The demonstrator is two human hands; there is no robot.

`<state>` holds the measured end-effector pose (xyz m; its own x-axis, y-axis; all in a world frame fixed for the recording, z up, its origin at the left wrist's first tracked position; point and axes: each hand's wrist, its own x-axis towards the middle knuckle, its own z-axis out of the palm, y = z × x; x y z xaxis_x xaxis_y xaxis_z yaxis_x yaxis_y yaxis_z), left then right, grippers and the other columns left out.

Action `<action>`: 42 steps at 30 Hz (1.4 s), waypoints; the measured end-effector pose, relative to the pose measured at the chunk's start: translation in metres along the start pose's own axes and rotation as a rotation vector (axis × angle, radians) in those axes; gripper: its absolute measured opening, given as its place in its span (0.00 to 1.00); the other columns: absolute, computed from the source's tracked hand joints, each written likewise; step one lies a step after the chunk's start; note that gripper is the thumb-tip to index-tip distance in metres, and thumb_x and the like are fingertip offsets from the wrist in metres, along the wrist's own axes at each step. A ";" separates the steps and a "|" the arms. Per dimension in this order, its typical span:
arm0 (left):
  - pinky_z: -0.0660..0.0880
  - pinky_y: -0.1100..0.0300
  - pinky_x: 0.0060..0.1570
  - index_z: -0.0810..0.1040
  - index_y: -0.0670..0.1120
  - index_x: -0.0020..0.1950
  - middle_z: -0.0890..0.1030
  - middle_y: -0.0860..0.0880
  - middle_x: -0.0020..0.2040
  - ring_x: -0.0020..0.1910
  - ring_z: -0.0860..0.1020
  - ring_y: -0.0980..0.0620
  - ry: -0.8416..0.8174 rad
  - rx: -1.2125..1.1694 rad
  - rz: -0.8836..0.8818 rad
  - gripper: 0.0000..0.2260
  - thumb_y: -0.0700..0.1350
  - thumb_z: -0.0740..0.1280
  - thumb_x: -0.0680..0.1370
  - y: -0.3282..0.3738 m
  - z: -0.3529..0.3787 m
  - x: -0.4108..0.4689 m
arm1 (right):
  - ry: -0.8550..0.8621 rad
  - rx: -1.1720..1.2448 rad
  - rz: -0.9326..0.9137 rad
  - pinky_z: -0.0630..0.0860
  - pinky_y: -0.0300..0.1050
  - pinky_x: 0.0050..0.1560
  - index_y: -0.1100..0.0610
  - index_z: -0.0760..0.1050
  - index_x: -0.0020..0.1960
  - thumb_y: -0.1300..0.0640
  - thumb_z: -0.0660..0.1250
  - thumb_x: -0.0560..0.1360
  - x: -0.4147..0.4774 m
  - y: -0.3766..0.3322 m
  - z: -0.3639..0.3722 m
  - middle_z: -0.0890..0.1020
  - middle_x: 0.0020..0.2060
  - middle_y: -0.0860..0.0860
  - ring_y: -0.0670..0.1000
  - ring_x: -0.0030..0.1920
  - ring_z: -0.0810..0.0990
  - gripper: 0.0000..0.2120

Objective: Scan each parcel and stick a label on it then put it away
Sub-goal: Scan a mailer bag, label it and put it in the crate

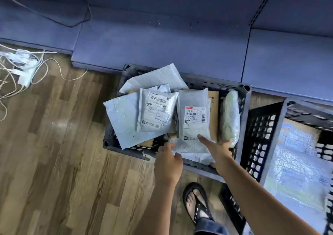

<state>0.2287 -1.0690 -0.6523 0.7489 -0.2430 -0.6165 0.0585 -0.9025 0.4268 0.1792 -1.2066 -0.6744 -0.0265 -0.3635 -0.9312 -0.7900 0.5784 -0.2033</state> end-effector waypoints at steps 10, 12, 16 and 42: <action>0.69 0.59 0.49 0.71 0.44 0.60 0.73 0.48 0.59 0.57 0.72 0.50 0.016 -0.036 -0.013 0.10 0.40 0.60 0.79 -0.010 -0.011 0.010 | -0.159 0.383 -0.106 0.61 0.37 0.24 0.62 0.72 0.61 0.53 0.77 0.67 -0.004 0.003 -0.005 0.73 0.38 0.54 0.47 0.28 0.63 0.27; 0.70 0.59 0.50 0.71 0.44 0.61 0.73 0.48 0.60 0.57 0.72 0.50 0.019 -0.036 -0.009 0.11 0.40 0.60 0.79 -0.009 -0.016 0.004 | -0.189 0.379 -0.127 0.58 0.36 0.23 0.58 0.77 0.54 0.54 0.76 0.69 -0.014 0.003 -0.015 0.72 0.39 0.54 0.46 0.28 0.59 0.17; 0.72 0.55 0.53 0.72 0.45 0.61 0.73 0.48 0.59 0.55 0.74 0.49 0.018 -0.040 -0.003 0.11 0.40 0.60 0.79 -0.001 -0.032 -0.015 | -0.229 0.374 -0.192 0.58 0.37 0.26 0.51 0.77 0.48 0.55 0.74 0.70 -0.043 0.005 -0.042 0.70 0.32 0.50 0.45 0.27 0.58 0.09; 0.74 0.55 0.52 0.74 0.46 0.57 0.78 0.48 0.56 0.55 0.77 0.46 0.291 -0.260 0.256 0.10 0.39 0.62 0.76 0.165 -0.303 -0.281 | -0.552 0.474 -0.935 0.73 0.35 0.29 0.56 0.76 0.55 0.61 0.68 0.74 -0.466 -0.050 -0.186 0.83 0.41 0.50 0.43 0.32 0.80 0.10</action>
<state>0.2278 -1.0418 -0.2078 0.9126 -0.3034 -0.2742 -0.0171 -0.6982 0.7157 0.1170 -1.2022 -0.1734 0.8005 -0.4920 -0.3422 -0.0529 0.5108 -0.8581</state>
